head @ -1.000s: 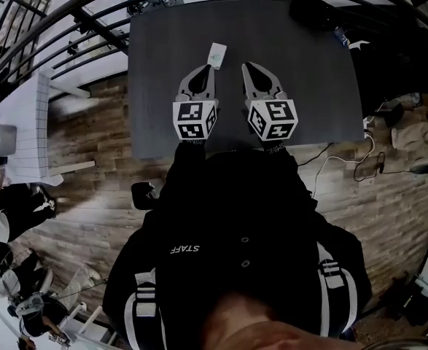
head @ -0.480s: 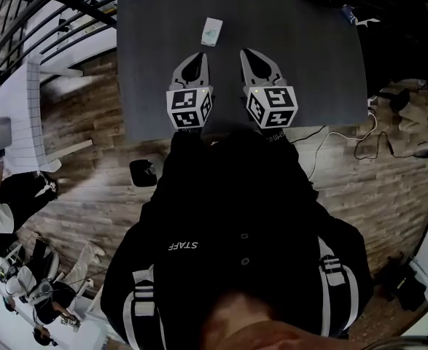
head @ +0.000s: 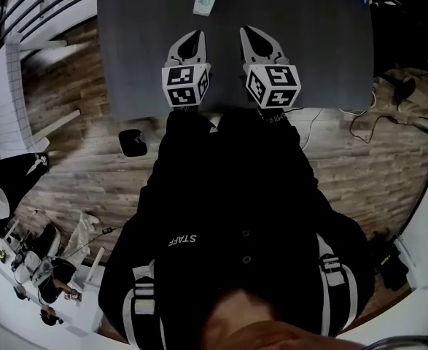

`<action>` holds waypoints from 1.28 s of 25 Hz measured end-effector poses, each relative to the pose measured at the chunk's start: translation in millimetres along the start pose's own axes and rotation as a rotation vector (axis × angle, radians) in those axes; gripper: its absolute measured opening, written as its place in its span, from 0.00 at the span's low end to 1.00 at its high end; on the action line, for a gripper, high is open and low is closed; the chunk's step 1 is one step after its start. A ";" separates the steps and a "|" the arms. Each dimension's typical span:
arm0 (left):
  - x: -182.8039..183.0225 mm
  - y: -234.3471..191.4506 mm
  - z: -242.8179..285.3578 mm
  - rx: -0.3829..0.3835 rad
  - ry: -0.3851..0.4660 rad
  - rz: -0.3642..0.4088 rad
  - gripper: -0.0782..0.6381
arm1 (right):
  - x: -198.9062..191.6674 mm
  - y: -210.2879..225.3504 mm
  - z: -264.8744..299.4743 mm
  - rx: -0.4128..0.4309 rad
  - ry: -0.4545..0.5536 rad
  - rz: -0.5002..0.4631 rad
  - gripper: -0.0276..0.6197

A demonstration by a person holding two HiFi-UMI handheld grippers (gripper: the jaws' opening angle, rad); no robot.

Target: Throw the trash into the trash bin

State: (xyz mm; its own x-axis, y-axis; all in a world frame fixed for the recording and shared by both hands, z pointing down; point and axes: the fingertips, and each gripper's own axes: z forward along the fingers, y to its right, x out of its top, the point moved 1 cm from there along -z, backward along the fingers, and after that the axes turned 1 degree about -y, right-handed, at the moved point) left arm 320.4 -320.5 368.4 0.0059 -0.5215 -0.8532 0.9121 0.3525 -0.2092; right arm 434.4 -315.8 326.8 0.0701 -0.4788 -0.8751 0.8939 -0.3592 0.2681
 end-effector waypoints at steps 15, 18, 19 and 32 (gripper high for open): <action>-94.1 -73.7 133.6 0.097 -0.119 -0.027 0.11 | -121.9 56.5 137.3 0.037 -0.180 0.039 0.07; -103.4 -73.3 155.6 0.110 -0.122 -0.017 0.11 | -131.7 74.4 149.0 0.040 -0.180 0.052 0.07; -105.6 -74.7 160.6 0.114 -0.121 -0.012 0.11 | -134.4 78.1 152.1 0.040 -0.180 0.055 0.07; -110.5 -70.1 210.6 0.073 -0.140 0.091 0.51 | -154.2 111.1 161.7 0.040 -0.195 0.094 0.07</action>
State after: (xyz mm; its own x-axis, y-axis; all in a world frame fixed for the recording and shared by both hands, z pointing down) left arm 342.1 -451.2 578.0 0.1420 -0.5951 -0.7910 0.9325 0.3485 -0.0948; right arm 451.4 -411.4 556.7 0.0617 -0.6558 -0.7524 0.8691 -0.3354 0.3636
